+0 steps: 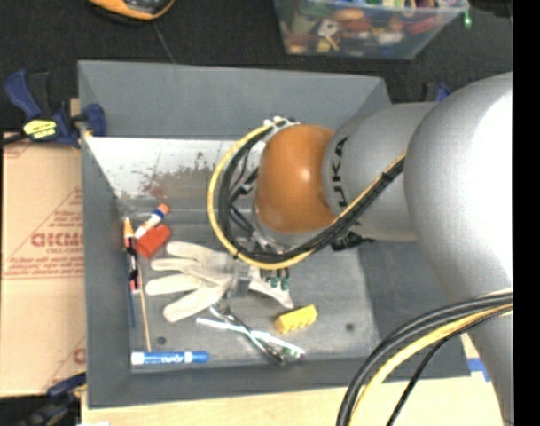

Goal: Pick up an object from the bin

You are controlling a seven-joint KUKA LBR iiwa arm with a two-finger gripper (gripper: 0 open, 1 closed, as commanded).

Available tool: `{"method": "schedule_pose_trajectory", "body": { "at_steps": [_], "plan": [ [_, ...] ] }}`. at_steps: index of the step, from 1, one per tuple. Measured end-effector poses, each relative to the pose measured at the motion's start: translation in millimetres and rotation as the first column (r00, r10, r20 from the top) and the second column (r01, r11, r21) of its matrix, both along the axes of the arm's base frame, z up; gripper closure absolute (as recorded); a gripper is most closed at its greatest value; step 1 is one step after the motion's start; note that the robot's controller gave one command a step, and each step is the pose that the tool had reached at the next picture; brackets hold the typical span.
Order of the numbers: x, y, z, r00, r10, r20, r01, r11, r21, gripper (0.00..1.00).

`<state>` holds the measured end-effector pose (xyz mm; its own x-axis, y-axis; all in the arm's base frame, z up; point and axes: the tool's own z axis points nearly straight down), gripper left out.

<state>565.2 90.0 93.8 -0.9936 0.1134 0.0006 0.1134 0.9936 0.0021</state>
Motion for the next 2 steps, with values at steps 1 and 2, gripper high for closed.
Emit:
{"method": "schedule_pose_trajectory", "body": {
  "at_steps": [1, 2],
  "plan": [
    [3.1, 0, 31, 1.000, -0.001, 0.011, 0.000, 1.000, 0.002, 1.00],
    [3.0, 0, 44, 1.000, -0.001, 0.011, 0.001, 1.000, 0.002, 1.00]
  ]
}}
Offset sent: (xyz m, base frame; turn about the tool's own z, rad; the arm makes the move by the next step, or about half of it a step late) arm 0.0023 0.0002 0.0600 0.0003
